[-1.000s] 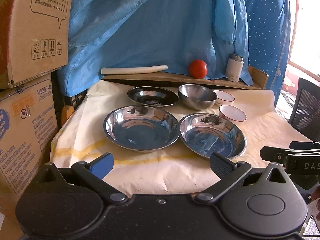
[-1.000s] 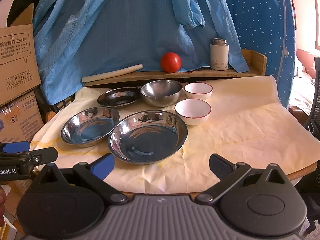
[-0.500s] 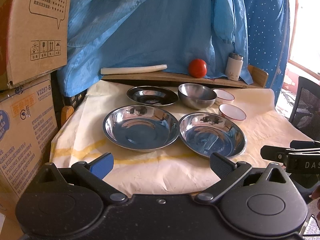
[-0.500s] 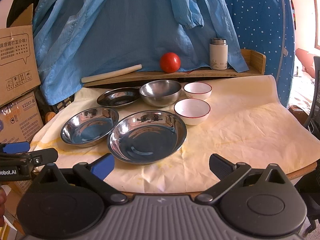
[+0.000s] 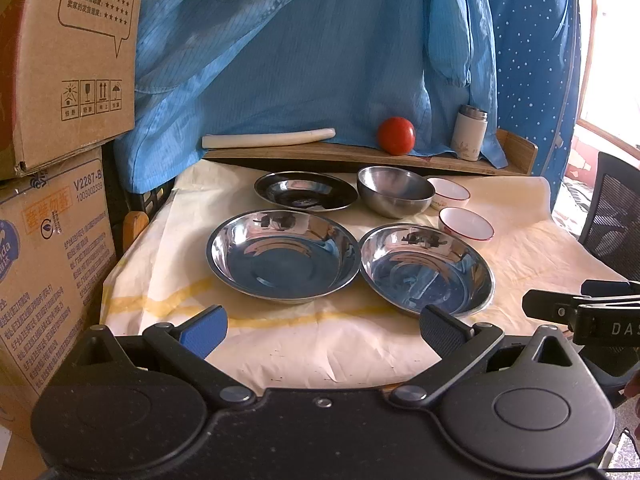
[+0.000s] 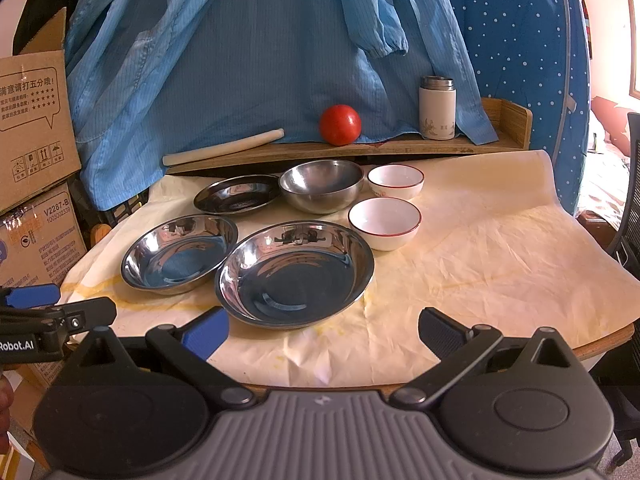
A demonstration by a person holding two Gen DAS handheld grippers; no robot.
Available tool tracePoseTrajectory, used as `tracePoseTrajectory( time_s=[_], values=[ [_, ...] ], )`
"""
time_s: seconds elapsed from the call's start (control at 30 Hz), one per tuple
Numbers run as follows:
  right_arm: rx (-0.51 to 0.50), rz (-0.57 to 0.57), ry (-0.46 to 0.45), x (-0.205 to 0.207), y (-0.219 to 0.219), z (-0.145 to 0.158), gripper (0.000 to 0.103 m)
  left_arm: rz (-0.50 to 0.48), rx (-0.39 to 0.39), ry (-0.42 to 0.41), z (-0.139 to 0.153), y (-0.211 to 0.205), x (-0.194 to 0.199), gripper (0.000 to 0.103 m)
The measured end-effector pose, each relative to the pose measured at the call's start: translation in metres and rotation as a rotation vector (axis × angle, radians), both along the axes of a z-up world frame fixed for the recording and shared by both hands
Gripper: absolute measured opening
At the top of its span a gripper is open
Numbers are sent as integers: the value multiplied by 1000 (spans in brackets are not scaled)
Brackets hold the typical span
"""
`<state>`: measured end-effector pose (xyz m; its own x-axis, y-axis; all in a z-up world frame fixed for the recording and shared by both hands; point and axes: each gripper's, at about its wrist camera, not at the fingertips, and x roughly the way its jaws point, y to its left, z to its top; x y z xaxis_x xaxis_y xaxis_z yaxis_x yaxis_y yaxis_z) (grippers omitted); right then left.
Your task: Organize plates and bowls
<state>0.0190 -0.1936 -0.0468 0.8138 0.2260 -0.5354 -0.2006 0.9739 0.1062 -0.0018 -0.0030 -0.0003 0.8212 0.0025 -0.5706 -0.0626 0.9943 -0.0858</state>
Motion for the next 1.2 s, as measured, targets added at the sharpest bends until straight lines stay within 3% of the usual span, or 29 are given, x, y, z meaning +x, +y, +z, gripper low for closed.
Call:
tracePoseTrajectory(
  time_s=[1.2],
  values=[
    [0,1,2,5,0,0,103,-6,-5,7,-4,-1,2,102]
  ],
)
